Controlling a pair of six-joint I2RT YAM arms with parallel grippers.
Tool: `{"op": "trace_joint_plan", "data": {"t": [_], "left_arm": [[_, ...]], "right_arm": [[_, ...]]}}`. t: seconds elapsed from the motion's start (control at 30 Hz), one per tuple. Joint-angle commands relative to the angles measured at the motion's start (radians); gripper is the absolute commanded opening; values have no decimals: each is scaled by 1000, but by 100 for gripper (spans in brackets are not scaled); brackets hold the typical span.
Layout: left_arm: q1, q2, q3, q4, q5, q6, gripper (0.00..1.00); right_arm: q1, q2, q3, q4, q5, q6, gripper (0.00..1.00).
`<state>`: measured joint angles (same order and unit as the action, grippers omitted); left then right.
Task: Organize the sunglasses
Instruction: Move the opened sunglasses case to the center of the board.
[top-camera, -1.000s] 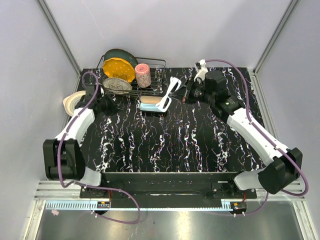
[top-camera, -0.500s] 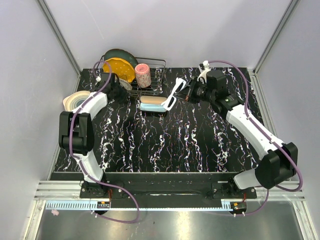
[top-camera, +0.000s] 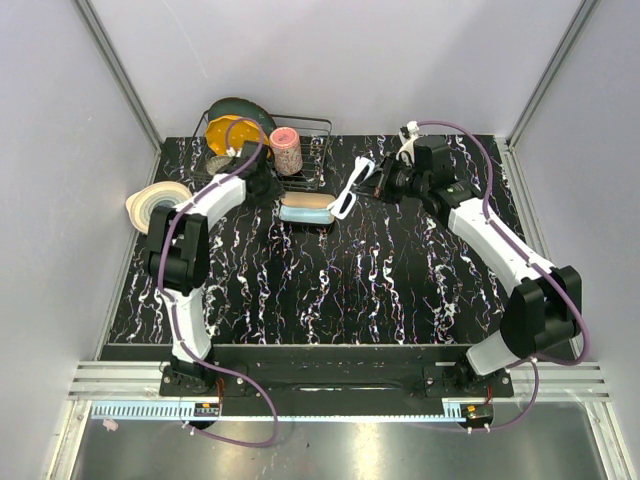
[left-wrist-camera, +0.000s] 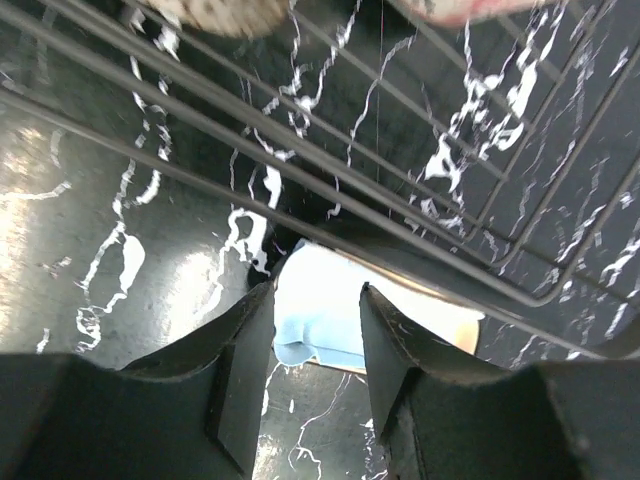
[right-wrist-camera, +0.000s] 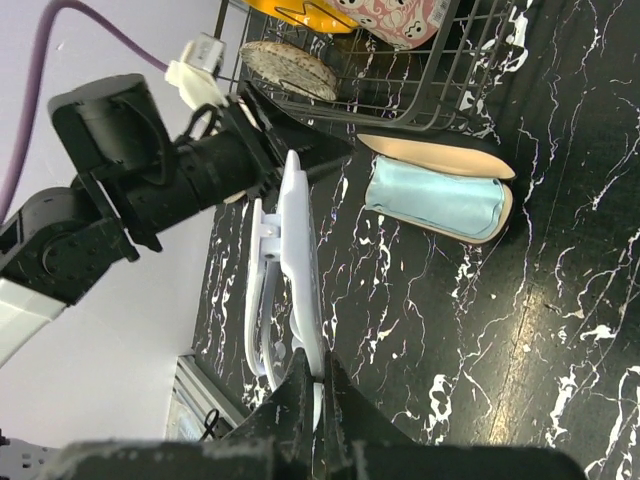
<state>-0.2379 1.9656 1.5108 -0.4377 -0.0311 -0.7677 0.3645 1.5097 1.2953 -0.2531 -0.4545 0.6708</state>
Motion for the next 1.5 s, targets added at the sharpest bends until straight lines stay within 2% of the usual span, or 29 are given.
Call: {"op": "trace_joint_plan", "data": {"t": [0.0,0.33,0.57,1.0,1.3,1.47], "left_arm": [[-31,30,48,-56,-98,11,44],[-60,44,12,-85,-188,22,42],[-64,56,-29,-29,-116,33,37],[-66,95,-24,-38,-110,36,23],[-66,82,-75,-30,-107,62,22],[-67,49,-138,31,-73,79,26]], "right_arm": [[-12,18,62,29,-53,-4,0],[-38,26,48,31,-78,-5,0],[-47,30,39,31,-88,0,0],[-58,30,24,31,-95,6,0],[-59,35,19,31,-92,13,0],[-58,41,19,31,-92,21,0]]}}
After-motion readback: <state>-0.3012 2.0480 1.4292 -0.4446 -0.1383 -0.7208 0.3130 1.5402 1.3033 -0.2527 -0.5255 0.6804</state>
